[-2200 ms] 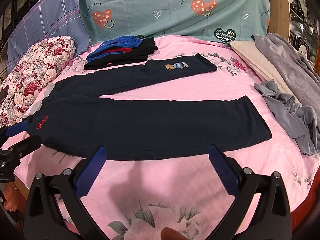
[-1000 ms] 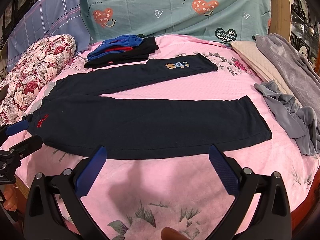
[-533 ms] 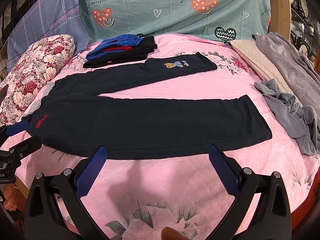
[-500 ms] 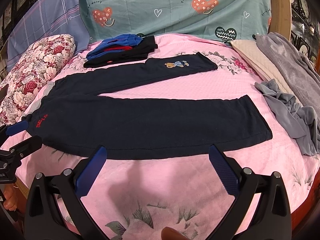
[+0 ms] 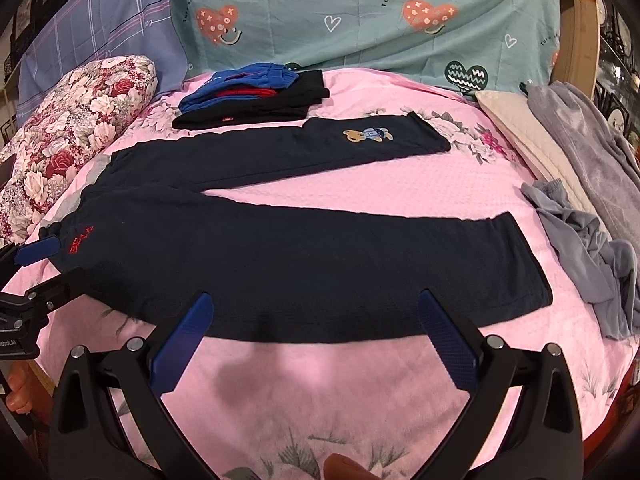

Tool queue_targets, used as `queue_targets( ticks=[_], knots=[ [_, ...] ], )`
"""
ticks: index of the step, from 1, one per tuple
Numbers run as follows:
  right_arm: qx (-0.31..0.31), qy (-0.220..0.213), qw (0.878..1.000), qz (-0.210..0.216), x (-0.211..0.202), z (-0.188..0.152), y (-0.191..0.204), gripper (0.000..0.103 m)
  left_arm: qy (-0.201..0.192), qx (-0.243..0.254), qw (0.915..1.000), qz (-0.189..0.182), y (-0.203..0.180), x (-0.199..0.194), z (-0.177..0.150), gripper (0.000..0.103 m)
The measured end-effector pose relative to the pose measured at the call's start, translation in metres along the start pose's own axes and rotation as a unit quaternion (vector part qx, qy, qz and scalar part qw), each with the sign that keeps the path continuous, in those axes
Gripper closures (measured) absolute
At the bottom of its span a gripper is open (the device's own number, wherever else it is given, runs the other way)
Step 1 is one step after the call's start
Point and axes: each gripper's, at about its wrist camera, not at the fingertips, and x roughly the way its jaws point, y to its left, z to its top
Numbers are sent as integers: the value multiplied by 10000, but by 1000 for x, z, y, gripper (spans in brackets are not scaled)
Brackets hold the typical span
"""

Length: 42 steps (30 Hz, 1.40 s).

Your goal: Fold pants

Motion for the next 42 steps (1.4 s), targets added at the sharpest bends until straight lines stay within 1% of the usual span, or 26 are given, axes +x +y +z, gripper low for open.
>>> queue_targets(
  ticks=[4,7,8,10,11,12,13,14,15,16,17,18,19,21,22,24,26,28,29,30,33,34,36,39,41,42],
  knots=[
    [-305,0,9995,5,6,15,14,1,16,-36,10000,20,10,6,5,2],
    [-599,25,9976,343,11,30,25,1,42,-52,10000,26,22,10,10,2],
    [-734,46,9958,546,13,37,29,1,50,-55,10000,17,26,11,13,2],
    [-923,130,9888,1169,18,51,35,1,56,-48,10000,-10,40,11,18,2],
    [-952,173,9856,1388,21,57,38,1,46,-62,10000,-30,50,11,22,2],
    [-958,226,9800,1732,26,66,41,1,40,-73,10000,-46,58,10,25,2],
    [-943,238,9758,1957,30,73,41,1,39,-81,9999,-87,71,9,31,2],
    [-932,276,9679,2318,39,84,44,1,49,-90,9999,-93,83,9,37,2],
    [-982,289,9645,2436,44,91,47,1,70,-83,9999,-40,100,10,45,2],
    [-1095,282,9608,2532,51,98,50,1,85,-73,9999,26,110,10,50,2],
    [-1356,185,9570,2557,60,108,57,1,114,-44,9998,142,125,12,58,2],
    [-1597,134,9551,2491,68,115,62,1,147,-3,9995,266,140,15,67,2],
    [-1979,109,9514,2357,79,126,70,1,179,37,9992,344,152,19,75,2],
    [-2393,77,9446,2243,98,142,76,1,316,139,9980,522,178,32,95,2],
    [-2616,93,9384,2255,113,156,80,1,371,184,9977,544,189,38,103,2],
    [-2795,278,9284,2431,134,171,82,1,515,354,9968,489,208,54,121,2],
    [-3044,488,9164,2551,165,190,89,2,662,629,9952,365,224,75,142,2],
    [-3322,613,9053,2576,189,201,97,21,764,836,9934,174,239,96,161,2],
    [-3483,698,8983,2586,205,207,101,24,856,867,9925,86,247,109,170,2],
    [-3591,745,8937,2584,214,211,105,27,953,843,9918,-94,255,121,177,3],
    [-3727,960,8801,2780,247,224,111,31,1195,834,9877,-570,266,146,190,6],
    [-3728,1019,8774,2842,255,227,111,31,1311,864,9844,-798,267,155,194,7],
    [-3742,1199,8701,2976,272,234,110,32,1513,1024,9768,-1118,264,171,199,7],
    [-3910,1437,8585,2990,290,236,112,32,1779,1348,9658,-1317,255,189,200,10],
    [-3994,1594,8506,3026,299,234,111,33,2060,1558,9552,-1444,247,202,197,15],
    [-3999,1643,8486,3049,301,232,111,41,2206,1644,9499,-1479,244,209,195,19]
  ],
)
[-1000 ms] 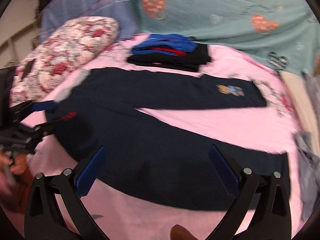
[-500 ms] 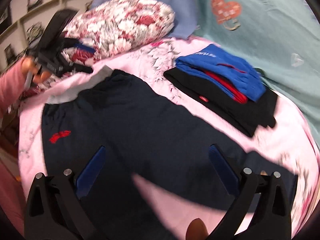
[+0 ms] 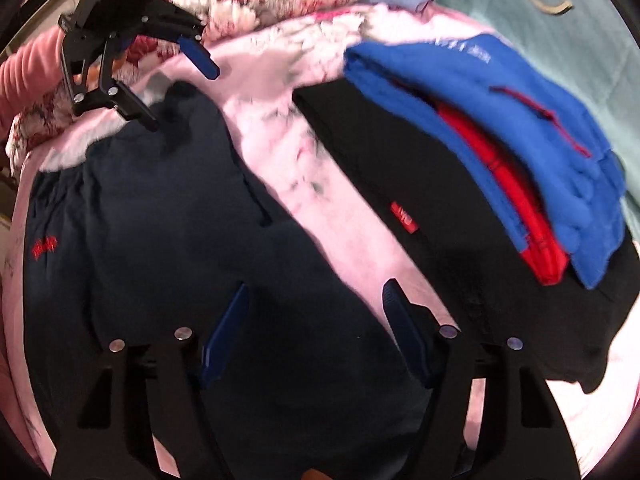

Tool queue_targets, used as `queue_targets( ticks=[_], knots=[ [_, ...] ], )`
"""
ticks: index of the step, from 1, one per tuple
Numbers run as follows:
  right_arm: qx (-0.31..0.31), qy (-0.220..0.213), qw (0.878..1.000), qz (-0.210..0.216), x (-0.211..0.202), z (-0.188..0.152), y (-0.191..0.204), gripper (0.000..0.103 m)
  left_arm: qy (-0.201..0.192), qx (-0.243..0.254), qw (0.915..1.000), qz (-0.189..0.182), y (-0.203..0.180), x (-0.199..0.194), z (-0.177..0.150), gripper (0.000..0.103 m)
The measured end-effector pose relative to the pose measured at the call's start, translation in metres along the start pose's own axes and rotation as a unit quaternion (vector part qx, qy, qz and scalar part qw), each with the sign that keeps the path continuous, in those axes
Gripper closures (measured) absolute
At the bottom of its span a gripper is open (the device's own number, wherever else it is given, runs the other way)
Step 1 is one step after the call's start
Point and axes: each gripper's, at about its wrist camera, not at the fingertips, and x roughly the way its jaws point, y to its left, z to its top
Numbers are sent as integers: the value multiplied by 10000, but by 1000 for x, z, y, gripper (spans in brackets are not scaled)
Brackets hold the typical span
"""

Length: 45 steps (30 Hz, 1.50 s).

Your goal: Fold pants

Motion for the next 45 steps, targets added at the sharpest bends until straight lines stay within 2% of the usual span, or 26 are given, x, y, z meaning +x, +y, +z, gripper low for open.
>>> queue_targets(
  ticks=[2,3,4,6,7,8,10,12,17,21,23,26,30,33,35,36,37,38,39,40,42,44,45],
  knots=[
    [-31,-92,9999,-40,-3,-2,0,56,273,108,9996,-57,-1,13,3,26],
    [-8,-109,9999,-34,-4,-3,0,78,393,138,9991,-97,-1,19,3,33],
    [-8,-109,9999,-34,-4,-3,0,95,462,147,9987,-143,-1,22,4,43],
    [60,-178,9998,-11,-12,-6,-1,98,507,151,9983,-231,0,25,5,58],
    [20,-221,9997,-51,-17,-8,2,99,500,148,9983,-266,1,25,5,70],
    [3,-253,9996,-93,-21,-10,5,99,502,81,9981,-336,4,26,6,75],
    [13,-383,9991,-161,-38,-14,14,99,396,-65,9984,-407,6,21,3,79],
    [-35,-597,9979,-259,-64,-18,32,99,232,46,9994,-255,-4,10,-4,81],
    [-439,-968,9923,-628,-136,-36,106,99,-223,518,9982,212,-54,-40,-21,81],
    [-785,-1080,9879,-794,-163,-58,175,99,-546,951,9923,577,-108,-88,-50,81],
    [-1011,-1072,9851,-886,-160,-73,217,99,-659,1165,9879,788,-136,-105,-74,80],
    [-1315,-934,9813,-1048,-130,-97,265,99,-761,1314,9832,1018,-166,-112,-117,80],
    [-1366,-666,9825,-1074,-79,-119,297,99,-732,1406,9776,1385,-192,-78,-170,78],
    [-1265,-518,9836,-1174,-57,-129,303,98,-577,1161,9817,1398,-194,-47,-198,77],
    [-1249,-557,9825,-1267,-61,-129,306,90,-724,1070,9798,1525,-198,-42,-213,76],
    [-1200,-596,9845,-1134,-70,-125,307,82,-774,1030,9796,1543,-198,-44,-214,73],
    [-1184,-722,9847,-1056,-76,-123,308,70,-874,894,9813,1465,-198,-54,-219,61],
    [-1153,-937,9838,-1005,-85,-120,309,64,-1038,747,9822,1379,-197,-65,-222,52],
    [-1091,-1266,9807,-1013,-94,-113,312,59,-1335,572,9799,1369,-194,-81,-226,38],
    [-1087,-1388,9790,-1021,-96,-108,315,59,-1557,405,9776,1358,-189,-93,-228,33],
    [-1177,-1591,9747,-1039,-91,-95,321,59,-1950,-154,9718,1320,-168,-117,-231,32],
    [-1314,-1703,9709,-1057,-80,-82,327,59,-2057,-733,9667,1337,-144,-123,-231,29],
    [-1382,-1716,9702,-1006,-71,-75,329,59,-2069,-1078,9648,1218,-127,-122,-232,29]
  ],
)
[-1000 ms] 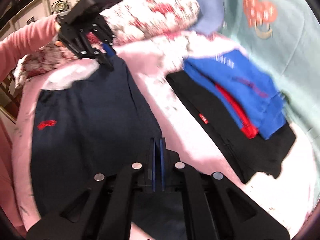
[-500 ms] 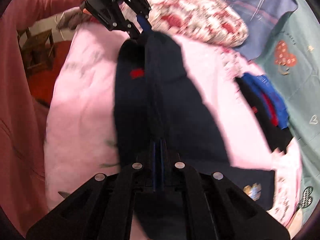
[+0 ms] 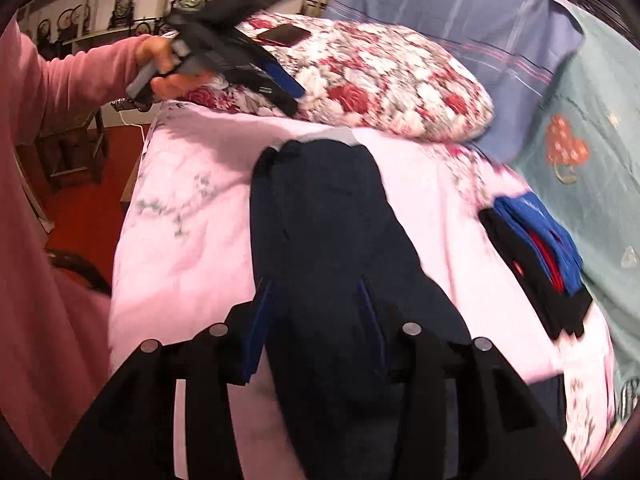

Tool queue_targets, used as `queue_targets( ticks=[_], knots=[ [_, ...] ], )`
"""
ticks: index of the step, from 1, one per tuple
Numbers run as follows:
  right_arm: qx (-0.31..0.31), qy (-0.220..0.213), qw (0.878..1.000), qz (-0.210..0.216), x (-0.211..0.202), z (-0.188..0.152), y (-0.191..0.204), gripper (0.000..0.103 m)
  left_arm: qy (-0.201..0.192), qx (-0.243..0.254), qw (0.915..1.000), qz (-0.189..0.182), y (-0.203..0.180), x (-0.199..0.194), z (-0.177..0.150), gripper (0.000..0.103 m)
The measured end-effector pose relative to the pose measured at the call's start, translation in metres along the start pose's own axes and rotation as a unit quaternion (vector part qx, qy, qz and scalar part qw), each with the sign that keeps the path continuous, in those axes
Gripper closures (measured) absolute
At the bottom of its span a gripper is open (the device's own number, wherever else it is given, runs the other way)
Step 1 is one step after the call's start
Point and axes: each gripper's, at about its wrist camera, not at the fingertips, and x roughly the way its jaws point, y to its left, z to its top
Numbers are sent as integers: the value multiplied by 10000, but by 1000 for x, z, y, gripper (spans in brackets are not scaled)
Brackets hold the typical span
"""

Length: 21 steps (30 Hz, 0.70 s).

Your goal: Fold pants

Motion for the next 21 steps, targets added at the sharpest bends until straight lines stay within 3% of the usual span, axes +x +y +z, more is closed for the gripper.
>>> queue_targets(
  ticks=[2,4,8,9,11,12,14,15,18,21],
  knots=[
    [-35,24,9999,110,21,6,3,59,167,-691,9972,-227,29,17,1,29],
    [-77,113,9999,97,34,7,4,59,457,-1455,9860,-673,58,43,-1,31],
    [-208,293,9993,66,56,8,8,60,709,-2236,9635,-1286,85,74,-3,33],
    [-239,313,9992,46,61,9,9,65,734,-2323,9602,-1365,87,76,-5,40],
    [-267,344,9990,43,66,11,8,87,808,-2457,9514,-1669,86,80,-5,53],
    [-277,423,9987,90,69,13,8,96,815,-2431,9516,-1694,84,79,-3,57],
    [-407,465,9981,79,71,17,9,98,807,-2315,9547,-1687,82,74,-3,68],
    [-440,421,9981,84,68,19,7,98,797,-2286,9548,-1725,80,70,-1,82],
    [-289,161,9994,114,44,32,1,99,612,-2320,9533,-1836,84,55,3,87],
    [-219,-24,9995,209,24,36,3,98,258,-2196,9572,-1868,77,23,6,87]
  ],
)
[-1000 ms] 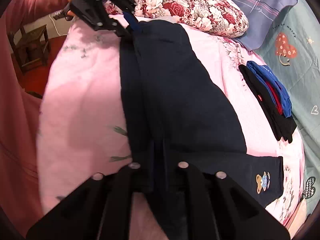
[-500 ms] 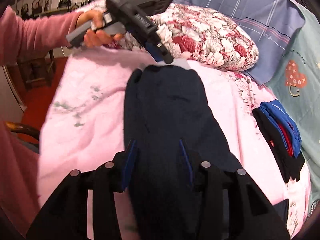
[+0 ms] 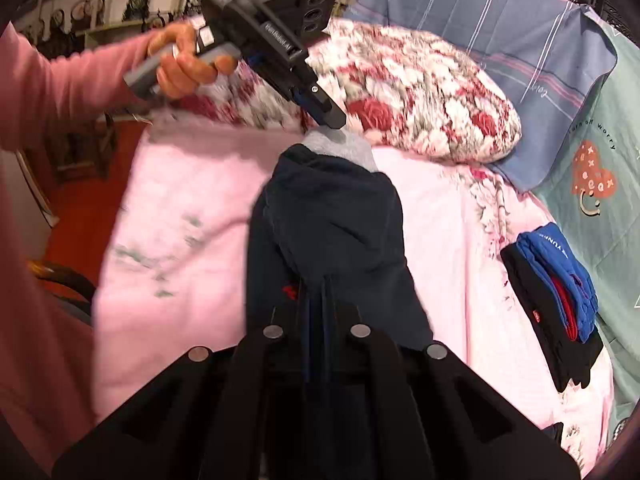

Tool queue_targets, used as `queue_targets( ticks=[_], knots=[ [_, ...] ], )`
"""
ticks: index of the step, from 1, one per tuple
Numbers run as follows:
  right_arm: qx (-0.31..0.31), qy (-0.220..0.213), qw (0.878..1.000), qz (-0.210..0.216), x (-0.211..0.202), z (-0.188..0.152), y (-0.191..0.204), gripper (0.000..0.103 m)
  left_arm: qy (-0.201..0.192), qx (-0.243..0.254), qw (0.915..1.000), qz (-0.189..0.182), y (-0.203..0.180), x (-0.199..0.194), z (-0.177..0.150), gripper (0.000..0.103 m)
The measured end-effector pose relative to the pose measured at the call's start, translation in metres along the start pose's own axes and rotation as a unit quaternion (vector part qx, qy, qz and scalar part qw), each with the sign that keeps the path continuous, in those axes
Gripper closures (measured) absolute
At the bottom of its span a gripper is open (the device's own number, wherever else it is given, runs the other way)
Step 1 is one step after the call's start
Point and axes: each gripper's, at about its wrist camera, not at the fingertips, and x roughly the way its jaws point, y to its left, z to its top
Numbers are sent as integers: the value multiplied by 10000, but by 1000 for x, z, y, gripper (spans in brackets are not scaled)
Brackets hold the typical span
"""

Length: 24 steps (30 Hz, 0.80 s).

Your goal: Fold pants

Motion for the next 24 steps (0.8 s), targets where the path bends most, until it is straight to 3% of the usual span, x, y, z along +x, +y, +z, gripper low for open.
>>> queue_targets(
  ticks=[3,5,7,8,10,11,13,16,18,20,24],
  knots=[
    [18,93,9997,210,1,-8,12,98,-162,216,9996,57,-12,-13,-9,87],
    [-106,364,9992,101,17,-17,22,97,-146,220,9995,165,-11,-11,-20,87],
    [-179,698,9974,-2,35,-26,32,88,-25,213,9977,640,-1,1,-32,87],
    [-159,629,9979,-48,34,-26,35,83,45,143,9951,978,7,9,-36,85],
    [13,504,9987,99,24,-24,34,60,124,-146,9905,1363,21,16,-42,71],
    [201,306,9992,167,11,-23,31,58,107,-275,9894,1419,24,14,-44,69],
    [467,105,9987,164,-7,-25,27,57,-107,-211,9868,1605,12,5,-44,45],
    [1142,-61,9934,51,-36,-40,16,57,-617,632,9745,2064,-42,-5,-42,18],
    [1616,-116,9867,-161,-52,-52,3,57,-855,1182,9711,1890,-86,0,-42,6],
    [2225,-164,9736,-490,-71,-70,-15,57,-952,1599,9707,1518,-123,12,-42,2],
    [3310,-94,9381,-1017,-104,-100,-59,57,-559,2063,9746,664,-181,69,-47,2]
  ],
)
